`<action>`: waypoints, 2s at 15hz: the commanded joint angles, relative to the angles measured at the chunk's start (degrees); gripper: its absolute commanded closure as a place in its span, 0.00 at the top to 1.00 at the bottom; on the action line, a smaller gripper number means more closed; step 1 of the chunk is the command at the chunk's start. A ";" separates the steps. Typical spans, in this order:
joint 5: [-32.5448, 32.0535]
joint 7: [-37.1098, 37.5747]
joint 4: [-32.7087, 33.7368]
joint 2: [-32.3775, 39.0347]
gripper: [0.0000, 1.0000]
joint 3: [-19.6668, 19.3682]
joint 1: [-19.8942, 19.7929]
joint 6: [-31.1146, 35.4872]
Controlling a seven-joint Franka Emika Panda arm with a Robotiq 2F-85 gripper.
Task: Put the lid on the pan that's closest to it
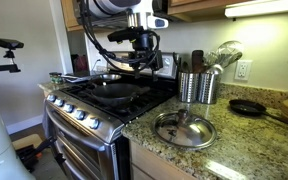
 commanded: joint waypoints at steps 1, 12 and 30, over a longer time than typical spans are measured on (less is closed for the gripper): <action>1.73 -3.81 1.19 1.07 1.00 -1.49 -0.27 -0.05; 10.29 -10.21 11.93 18.92 1.00 -7.23 -4.48 9.33; 11.77 -8.56 29.42 39.92 1.00 -1.51 -8.77 1.67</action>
